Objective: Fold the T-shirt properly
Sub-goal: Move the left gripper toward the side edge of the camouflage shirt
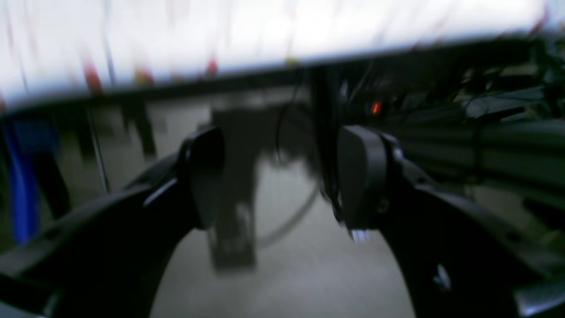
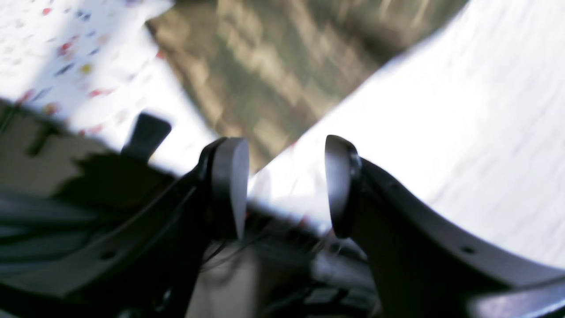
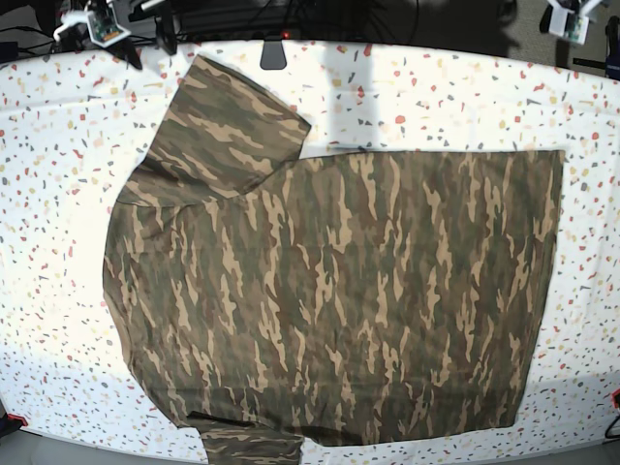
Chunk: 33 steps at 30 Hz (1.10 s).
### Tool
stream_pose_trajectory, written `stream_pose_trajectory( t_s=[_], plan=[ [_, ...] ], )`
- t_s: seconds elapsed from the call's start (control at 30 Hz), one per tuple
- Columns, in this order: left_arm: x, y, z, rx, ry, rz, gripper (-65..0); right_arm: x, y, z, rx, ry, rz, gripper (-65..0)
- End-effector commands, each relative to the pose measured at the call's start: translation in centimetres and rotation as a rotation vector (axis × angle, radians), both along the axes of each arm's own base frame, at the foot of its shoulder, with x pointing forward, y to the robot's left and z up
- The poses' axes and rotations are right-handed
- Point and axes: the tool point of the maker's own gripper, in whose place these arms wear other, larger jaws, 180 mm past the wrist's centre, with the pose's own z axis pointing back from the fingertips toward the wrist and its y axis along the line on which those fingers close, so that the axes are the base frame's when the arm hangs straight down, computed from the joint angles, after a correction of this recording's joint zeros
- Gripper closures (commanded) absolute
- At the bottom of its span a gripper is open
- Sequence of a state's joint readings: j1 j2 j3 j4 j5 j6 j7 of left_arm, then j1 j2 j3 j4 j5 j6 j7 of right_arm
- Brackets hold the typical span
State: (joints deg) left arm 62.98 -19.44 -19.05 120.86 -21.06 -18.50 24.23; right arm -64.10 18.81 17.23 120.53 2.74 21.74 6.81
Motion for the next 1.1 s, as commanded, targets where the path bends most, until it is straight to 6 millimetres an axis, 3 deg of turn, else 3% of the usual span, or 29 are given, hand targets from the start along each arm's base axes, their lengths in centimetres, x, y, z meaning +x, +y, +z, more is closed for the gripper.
stream_pose_trajectory(
  t_s=[0.0,0.27,0.4,0.53,0.63,0.73,0.87,1.07],
  plan=[
    [1.3,-0.3,1.2,0.002,-0.053,-0.040,-39.5,1.1,0.0,1.2,-0.037,-0.066,0.032,-29.1],
    [9.1,-2.8,5.0,-0.009,-0.298,-0.329,-39.5,5.5,-1.7,1.8,-0.453,-0.185,0.274,-29.4],
    [12.5,-2.4,7.4,0.139,-0.450,-0.505,-39.5,6.0,-3.6,1.3,-0.659,-0.150,0.371,-36.1],
    [13.7,-2.0,8.6,0.264,-0.530,-0.646,-39.5,6.9,-5.1,1.8,-0.751,-0.147,0.392,-36.1],
    [13.2,-1.9,7.1,0.388,-0.493,-0.768,-39.5,7.9,-4.7,3.1,-0.767,-0.224,0.429,-36.1],
    [12.8,-2.3,5.8,0.467,-0.479,-0.844,-39.5,8.9,-3.1,4.8,-0.736,-0.346,0.497,-36.1],
    [13.4,-2.7,3.7,0.522,-0.488,-0.872,-39.5,9.6,-3.3,5.3,-0.747,-0.364,0.475,-36.1],
    [14.5,1.0,-2.4,0.640,-0.357,-0.878,-39.5,9.4,-3.6,5.0,-0.738,-0.346,0.430,-36.1]
  ],
)
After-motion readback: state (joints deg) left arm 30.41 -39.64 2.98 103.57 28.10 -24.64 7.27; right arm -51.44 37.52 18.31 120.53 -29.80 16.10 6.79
